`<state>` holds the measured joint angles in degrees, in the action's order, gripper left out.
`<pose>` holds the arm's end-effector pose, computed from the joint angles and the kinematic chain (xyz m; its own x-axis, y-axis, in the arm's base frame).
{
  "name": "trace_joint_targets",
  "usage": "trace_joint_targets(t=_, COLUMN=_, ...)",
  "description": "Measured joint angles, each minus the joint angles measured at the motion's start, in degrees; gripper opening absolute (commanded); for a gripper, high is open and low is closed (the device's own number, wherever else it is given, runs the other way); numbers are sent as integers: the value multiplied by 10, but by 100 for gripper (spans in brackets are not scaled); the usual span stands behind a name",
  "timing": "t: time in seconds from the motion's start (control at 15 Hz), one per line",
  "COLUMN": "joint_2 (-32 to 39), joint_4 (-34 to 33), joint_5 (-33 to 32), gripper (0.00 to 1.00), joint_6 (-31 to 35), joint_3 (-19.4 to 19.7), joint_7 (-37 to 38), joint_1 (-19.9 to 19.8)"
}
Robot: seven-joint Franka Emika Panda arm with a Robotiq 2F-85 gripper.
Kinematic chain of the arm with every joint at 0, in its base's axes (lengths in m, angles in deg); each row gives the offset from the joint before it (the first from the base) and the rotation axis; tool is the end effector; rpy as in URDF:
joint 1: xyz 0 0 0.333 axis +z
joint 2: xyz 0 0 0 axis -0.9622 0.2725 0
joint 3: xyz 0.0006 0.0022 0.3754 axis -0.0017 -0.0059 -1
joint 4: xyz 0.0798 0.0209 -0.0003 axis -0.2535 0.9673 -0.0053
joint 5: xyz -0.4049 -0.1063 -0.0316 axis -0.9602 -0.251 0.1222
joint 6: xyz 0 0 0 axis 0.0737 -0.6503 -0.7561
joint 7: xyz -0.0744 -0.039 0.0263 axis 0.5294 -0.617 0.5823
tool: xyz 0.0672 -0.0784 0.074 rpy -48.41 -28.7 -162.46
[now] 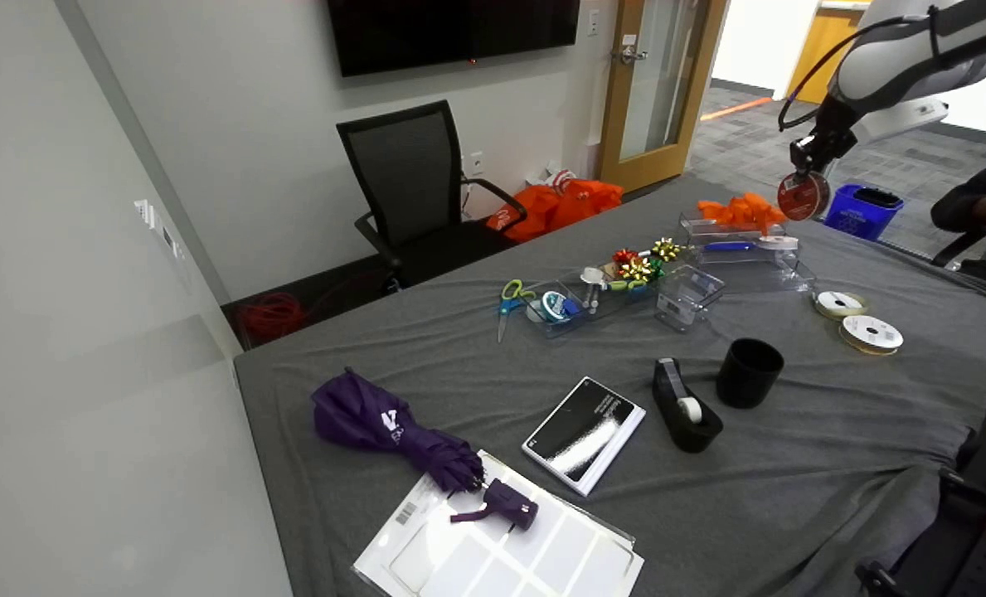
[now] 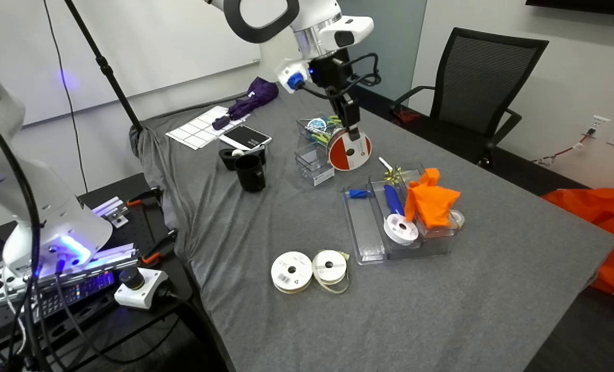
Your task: Remove the orange circular object from the clear case on the left and then put it in the bottom compartment of the clear case on the right
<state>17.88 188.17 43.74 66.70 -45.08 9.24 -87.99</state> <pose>0.6285 -0.3217 0.4181 0.9261 -0.2592 0.2741 -0.3173 -0.9281 0.1947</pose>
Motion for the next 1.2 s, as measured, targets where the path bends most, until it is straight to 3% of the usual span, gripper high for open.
trace_joint_targets(t=0.53, joint_2=104, joint_4=-43, joint_5=-70, gripper=7, joint_6=67, joint_3=0, joint_7=-132, joint_1=-17)
trace_joint_targets(t=1.2, joint_2=176, joint_4=-62, joint_5=-167, gripper=7, joint_6=109, joint_3=2, joint_7=-200, joint_1=-27)
